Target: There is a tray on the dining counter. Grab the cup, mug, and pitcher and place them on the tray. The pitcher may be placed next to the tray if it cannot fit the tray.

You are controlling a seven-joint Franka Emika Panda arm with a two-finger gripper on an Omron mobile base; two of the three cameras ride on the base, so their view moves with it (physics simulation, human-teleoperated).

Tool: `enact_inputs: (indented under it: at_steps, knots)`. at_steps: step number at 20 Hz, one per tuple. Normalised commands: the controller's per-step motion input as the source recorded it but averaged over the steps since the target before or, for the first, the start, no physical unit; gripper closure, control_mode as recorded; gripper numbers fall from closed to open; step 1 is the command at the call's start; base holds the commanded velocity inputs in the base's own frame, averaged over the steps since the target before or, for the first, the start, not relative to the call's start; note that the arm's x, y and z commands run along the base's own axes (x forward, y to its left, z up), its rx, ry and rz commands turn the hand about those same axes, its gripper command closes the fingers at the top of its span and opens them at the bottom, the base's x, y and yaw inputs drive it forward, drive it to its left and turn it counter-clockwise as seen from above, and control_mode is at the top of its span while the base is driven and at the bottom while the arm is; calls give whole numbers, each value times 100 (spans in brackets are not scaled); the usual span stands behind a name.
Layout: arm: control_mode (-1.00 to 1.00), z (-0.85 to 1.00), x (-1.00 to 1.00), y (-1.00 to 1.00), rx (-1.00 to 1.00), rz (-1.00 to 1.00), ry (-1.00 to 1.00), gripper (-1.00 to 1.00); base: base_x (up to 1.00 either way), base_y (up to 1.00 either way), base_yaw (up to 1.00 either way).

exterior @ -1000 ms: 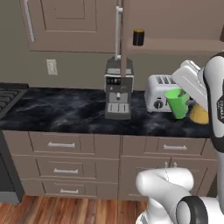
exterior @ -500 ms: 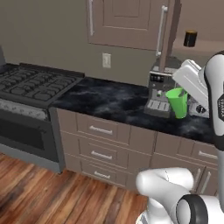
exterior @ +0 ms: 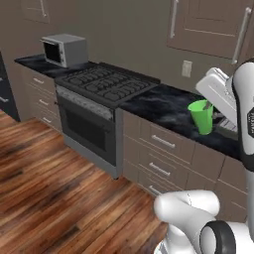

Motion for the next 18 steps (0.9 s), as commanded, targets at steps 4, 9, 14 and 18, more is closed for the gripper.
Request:
enact_inputs:
  at_steps: [4,9,14,18]
  knots:
    - [100,0,0,0,0,0,0,100,-1,45,57]
    - [100,0,0,0,0,0,0,100,0,42,53]
    - [100,0,0,0,0,0,0,100,0,29,51]
    - [100,0,0,0,0,0,0,100,0,26,52]
